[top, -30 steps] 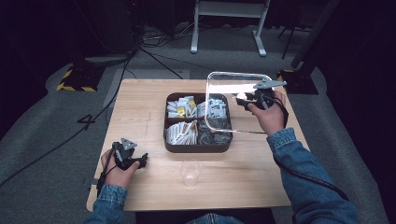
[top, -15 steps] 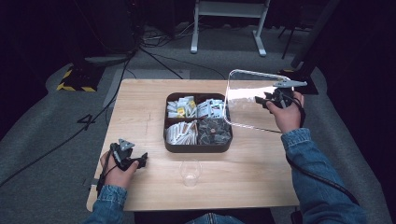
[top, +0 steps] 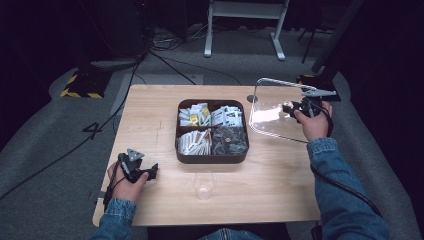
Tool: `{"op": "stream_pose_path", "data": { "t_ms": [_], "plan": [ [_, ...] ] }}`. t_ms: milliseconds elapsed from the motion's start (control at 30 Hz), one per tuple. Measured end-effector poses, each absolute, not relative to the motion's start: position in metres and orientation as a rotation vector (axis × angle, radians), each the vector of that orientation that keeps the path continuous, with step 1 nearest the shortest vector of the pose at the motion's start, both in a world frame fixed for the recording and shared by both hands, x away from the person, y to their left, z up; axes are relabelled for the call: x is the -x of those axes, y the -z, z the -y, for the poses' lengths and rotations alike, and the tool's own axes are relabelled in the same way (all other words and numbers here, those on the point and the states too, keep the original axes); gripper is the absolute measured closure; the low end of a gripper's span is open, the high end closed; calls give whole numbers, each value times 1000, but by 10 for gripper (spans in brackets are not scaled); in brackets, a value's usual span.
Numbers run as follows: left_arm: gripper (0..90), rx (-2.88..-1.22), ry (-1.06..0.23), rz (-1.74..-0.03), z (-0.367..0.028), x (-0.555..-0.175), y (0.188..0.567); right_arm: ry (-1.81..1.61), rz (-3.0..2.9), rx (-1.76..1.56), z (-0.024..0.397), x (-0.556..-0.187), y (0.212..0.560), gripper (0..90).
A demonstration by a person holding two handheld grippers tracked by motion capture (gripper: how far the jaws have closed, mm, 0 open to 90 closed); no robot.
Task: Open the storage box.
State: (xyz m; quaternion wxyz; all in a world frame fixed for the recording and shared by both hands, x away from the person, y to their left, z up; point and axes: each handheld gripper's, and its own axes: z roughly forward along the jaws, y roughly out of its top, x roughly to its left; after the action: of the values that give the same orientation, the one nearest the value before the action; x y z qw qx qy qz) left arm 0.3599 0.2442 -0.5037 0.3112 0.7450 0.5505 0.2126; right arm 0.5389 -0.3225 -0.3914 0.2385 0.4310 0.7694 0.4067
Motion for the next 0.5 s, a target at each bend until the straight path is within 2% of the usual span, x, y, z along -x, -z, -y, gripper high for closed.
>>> {"op": "stream_pose_path", "data": {
  "t_ms": [500],
  "plan": [
    [171,-1970,-558,-1452,-243,-361,504,-1047,-2163,-1217,340,-549,440,588]
  ]
}}
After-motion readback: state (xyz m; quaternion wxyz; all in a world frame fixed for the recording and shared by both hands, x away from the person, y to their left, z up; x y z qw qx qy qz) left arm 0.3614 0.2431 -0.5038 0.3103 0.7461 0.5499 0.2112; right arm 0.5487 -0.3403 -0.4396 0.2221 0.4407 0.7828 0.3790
